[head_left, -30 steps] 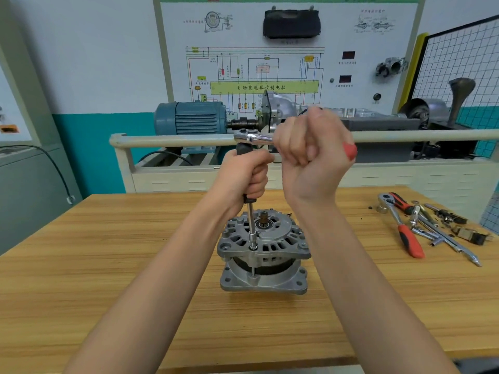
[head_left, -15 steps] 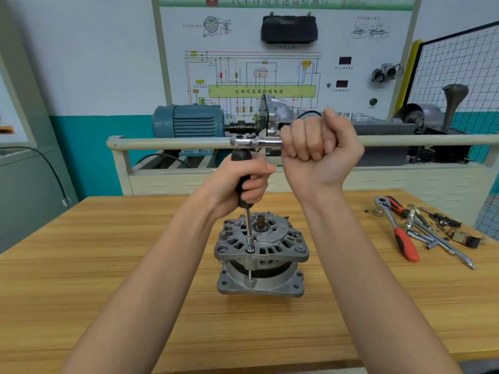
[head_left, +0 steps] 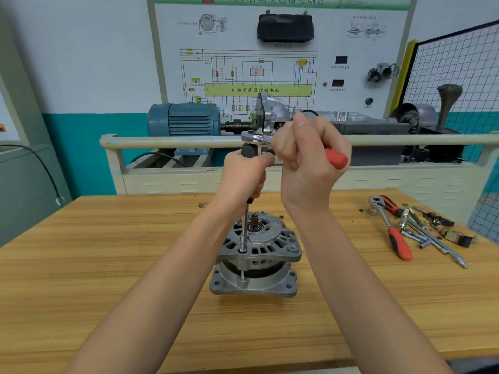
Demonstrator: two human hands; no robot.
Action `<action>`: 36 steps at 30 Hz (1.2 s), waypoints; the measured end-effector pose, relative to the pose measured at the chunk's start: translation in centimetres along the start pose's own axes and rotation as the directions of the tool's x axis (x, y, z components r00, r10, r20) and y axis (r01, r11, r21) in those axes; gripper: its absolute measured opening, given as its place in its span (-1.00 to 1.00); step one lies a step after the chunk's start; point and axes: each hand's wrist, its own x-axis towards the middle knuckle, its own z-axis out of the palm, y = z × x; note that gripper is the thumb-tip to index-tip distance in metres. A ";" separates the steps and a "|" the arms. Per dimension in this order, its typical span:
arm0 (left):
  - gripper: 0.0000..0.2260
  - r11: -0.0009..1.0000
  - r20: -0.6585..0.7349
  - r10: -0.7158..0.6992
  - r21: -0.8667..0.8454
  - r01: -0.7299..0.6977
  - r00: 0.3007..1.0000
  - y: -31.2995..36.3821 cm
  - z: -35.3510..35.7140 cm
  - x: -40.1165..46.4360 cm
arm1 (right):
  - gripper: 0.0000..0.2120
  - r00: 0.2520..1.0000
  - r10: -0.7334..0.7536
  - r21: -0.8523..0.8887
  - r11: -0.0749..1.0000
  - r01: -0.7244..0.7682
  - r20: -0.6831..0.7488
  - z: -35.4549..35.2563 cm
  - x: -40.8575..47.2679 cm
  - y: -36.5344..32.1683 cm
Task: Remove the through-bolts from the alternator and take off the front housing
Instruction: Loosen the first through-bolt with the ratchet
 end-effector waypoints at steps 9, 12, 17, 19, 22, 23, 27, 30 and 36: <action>-0.69 0.971 0.694 0.011 -0.179 0.158 0.720 0.6 -3.9 0.6 | -0.50 0.932 0.325 0.513 0.780 -0.359 0.159 -2.3 2.5 0.2; -0.66 0.976 0.737 -0.018 -0.133 0.172 0.676 0.4 -3.4 0.5 | -0.53 0.886 0.453 0.699 0.602 -0.387 0.101 -3.2 2.7 0.4; -0.60 0.990 0.505 -0.010 -0.114 0.078 0.863 0.2 -2.5 -0.1 | -0.50 0.931 0.360 0.579 0.748 -0.324 0.055 -2.9 1.9 0.0; -0.57 0.995 0.317 -0.018 -0.088 0.048 0.948 0.1 -2.0 -0.2 | -0.49 0.967 0.249 0.401 0.881 -0.251 0.059 -1.8 1.5 0.0; -0.59 0.998 0.051 -0.031 -0.050 0.034 0.998 -0.1 -1.2 -0.1 | -0.58 0.995 0.087 0.144 0.985 -0.094 0.054 0.1 0.7 0.4; -0.60 0.998 -0.006 -0.029 -0.049 0.029 1.000 -0.1 -1.0 0.0 | -0.62 0.997 0.054 0.084 0.995 -0.058 0.046 0.6 0.4 0.5; -0.63 1.000 -0.005 -0.020 -0.018 0.020 1.000 -0.3 -1.0 0.0 | -0.60 0.998 0.029 0.094 0.995 -0.034 0.047 0.6 0.2 0.5; -0.62 0.999 0.216 -0.032 -0.007 0.034 0.976 0.1 -2.2 0.0 | -0.50 0.986 0.144 0.269 0.950 -0.160 0.078 -0.7 1.3 0.3; -0.67 0.986 0.456 0.005 -0.150 0.071 0.890 0.6 -3.2 0.0 | -0.53 0.866 0.499 0.667 0.651 -0.362 -0.017 -2.5 3.0 1.0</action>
